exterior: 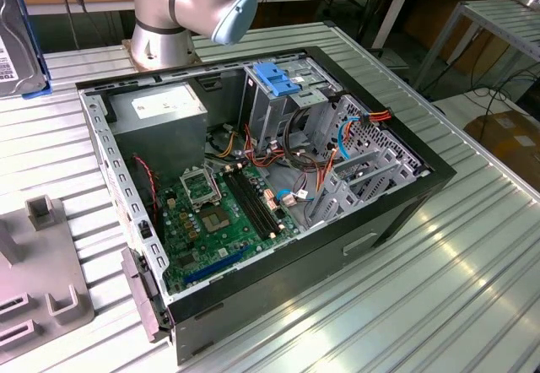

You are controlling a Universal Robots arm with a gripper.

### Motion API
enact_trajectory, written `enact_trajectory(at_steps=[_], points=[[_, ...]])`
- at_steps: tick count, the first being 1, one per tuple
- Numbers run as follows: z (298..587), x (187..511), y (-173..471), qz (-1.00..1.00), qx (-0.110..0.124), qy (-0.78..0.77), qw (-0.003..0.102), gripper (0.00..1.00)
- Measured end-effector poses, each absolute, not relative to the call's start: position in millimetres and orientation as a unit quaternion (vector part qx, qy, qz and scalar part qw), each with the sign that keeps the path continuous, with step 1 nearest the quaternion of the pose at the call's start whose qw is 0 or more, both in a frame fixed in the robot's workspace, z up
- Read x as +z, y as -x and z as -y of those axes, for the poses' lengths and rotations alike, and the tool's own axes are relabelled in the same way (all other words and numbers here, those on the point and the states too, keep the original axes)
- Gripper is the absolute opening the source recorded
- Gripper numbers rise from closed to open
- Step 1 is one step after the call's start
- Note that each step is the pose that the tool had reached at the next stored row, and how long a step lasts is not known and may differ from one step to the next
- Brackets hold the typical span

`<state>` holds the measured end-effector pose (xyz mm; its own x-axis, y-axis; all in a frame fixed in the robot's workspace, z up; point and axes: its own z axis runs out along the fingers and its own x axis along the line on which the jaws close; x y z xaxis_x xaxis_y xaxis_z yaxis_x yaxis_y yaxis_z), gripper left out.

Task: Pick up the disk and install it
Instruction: 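Pick up the disk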

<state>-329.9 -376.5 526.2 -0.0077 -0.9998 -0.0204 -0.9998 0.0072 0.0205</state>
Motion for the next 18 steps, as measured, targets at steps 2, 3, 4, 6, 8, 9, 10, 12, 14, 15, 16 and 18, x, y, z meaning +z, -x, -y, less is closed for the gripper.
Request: enact_trajectory(at_steps=[2,3,4,6,8,9,10,12,14,15,16,18], points=[[376.5,526.2,325.4,-0.710,0.014,0.704,0.000,0.37],[376.5,526.2,323.0,-0.710,0.014,0.704,0.000,0.37],[376.5,526.2,320.9,-0.710,0.014,0.704,0.000,0.37],[376.5,526.2,313.1,-0.710,0.014,0.704,0.000,0.37],[376.5,526.2,306.5,-0.710,0.014,0.704,0.000,0.37],[376.5,526.2,304.4,-0.710,0.014,0.704,0.000,0.37],[376.5,526.2,302.2,-0.710,0.014,0.704,0.000,0.37],[376.5,526.2,298.0,-0.710,0.014,0.704,0.000,0.37],[376.5,526.2,293.2,-0.710,0.014,0.704,0.000,0.37],[376.5,526.2,291.2,-0.710,0.014,0.704,0.000,0.37],[376.5,526.2,289.2,-0.710,0.014,0.704,0.000,0.37],[376.5,526.2,284.4,-0.710,0.014,0.704,0.000,0.37]])
